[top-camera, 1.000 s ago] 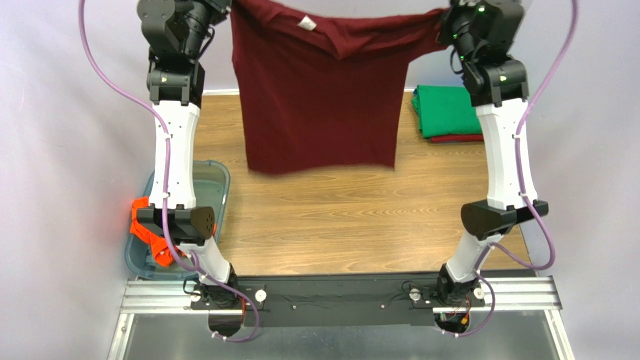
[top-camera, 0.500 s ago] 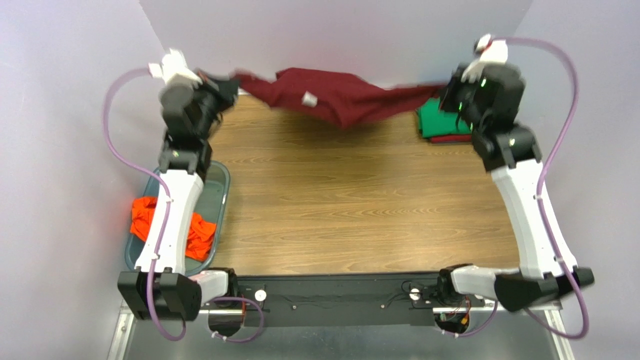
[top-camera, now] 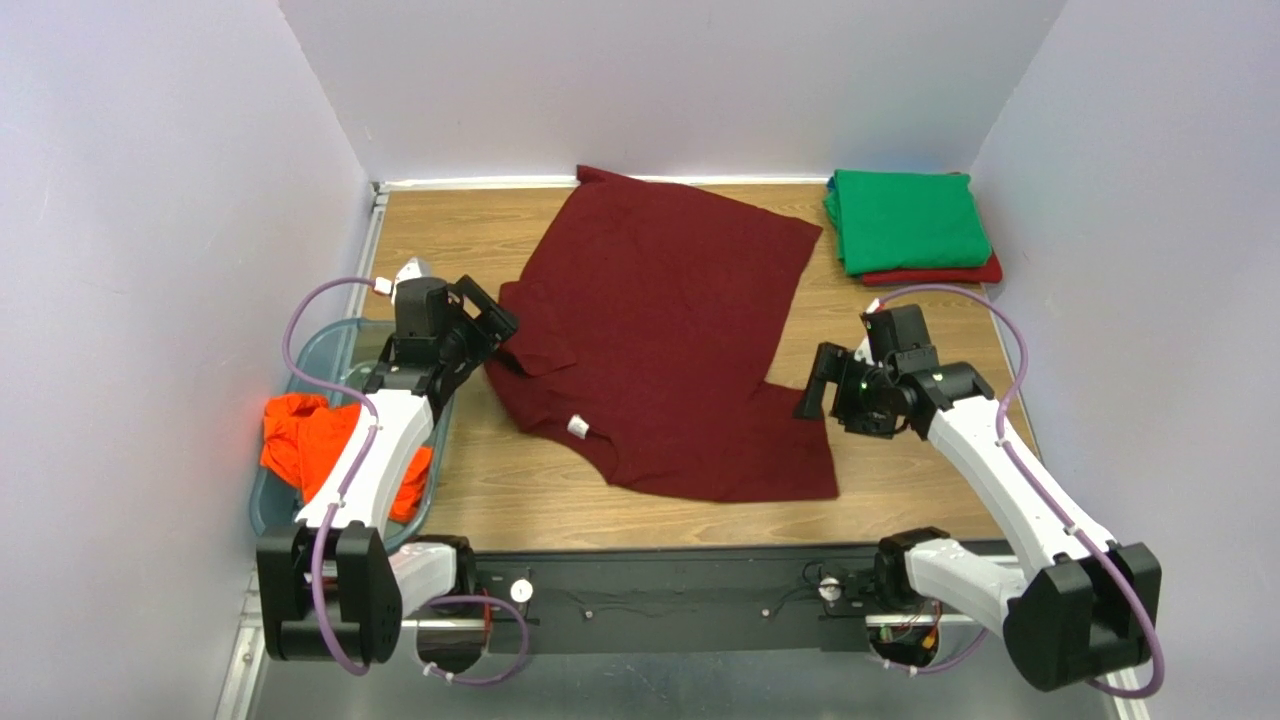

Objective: Fold and stack the t-shirts
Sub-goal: Flatten the tshirt out

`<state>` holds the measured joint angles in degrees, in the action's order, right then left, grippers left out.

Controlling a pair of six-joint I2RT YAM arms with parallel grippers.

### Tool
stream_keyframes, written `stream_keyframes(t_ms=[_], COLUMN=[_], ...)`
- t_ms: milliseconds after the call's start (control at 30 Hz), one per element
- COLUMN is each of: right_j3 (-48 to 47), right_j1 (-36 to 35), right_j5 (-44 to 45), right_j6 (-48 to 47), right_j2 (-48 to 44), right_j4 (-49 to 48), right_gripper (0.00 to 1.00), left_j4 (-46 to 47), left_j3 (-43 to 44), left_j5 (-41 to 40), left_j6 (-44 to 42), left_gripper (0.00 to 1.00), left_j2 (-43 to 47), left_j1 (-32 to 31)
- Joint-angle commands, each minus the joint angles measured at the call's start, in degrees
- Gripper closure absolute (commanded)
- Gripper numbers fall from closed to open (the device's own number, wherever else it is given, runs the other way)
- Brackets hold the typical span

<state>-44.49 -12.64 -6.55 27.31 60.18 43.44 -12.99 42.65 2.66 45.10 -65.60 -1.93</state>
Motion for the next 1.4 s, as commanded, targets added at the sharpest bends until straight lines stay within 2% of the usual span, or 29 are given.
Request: stream_keyframes(t_ms=[0, 200, 300, 500, 633, 733, 900, 1067, 1367], right_j3=[-5.42, -10.88, -12.2, -11.32, -12.37, -13.78, -22.65, -28.89, -42.24], right_j1=[0.25, 0.25, 0.25, -0.18, -2.38, -4.05, -5.11, -5.72, -5.72], right_j5=[0.74, 2.85, 0.49, -7.94, -7.25, -6.81, -6.37, -3.48, 3.55], right_j6=[-0.06, -1.99, -2.35, -2.08, -2.7, -3.49, -4.37, -5.16, -7.45], right_j2=[1.95, 5.29, 7.14, 11.44, 16.01, 21.19, 33.75, 45.52, 58.63], right_j4=[0.24, -0.81, -3.01, -12.31, -16.36, -21.53, -23.31, -24.89, -25.25], right_gripper=[0.0, 0.0, 0.0, 0.0, 0.0, 0.0, 0.0, 0.0, 0.0], left_j4=[-0.19, -1.77, -1.24, 2.27, 3.68, 4.9, 5.26, 5.35, 6.31], left_j3=[1.99, 3.84, 4.37, 4.54, 5.42, 6.04, 7.09, 8.15, 8.5], left_j5=[-1.42, -5.11, -5.38, -5.55, -6.26, -6.17, -6.26, -6.35, -5.99], left_j6=[-0.1, 0.6, 0.34, -0.1, -0.63, -0.72, -0.98, -1.68, -1.51], left_gripper=[0.01, 0.02, 0.02, 0.02, 0.02, 0.02, 0.02, 0.02, 0.02], left_j2=[3.81, 6.1, 5.05, -1.1, -6.46, -11.72, -17.7, -21.48, -25.18], left_j1=[-0.87, -2.46, -3.95, -10.89, -14.5, -15.82, -16.17, -16.26, -16.52])
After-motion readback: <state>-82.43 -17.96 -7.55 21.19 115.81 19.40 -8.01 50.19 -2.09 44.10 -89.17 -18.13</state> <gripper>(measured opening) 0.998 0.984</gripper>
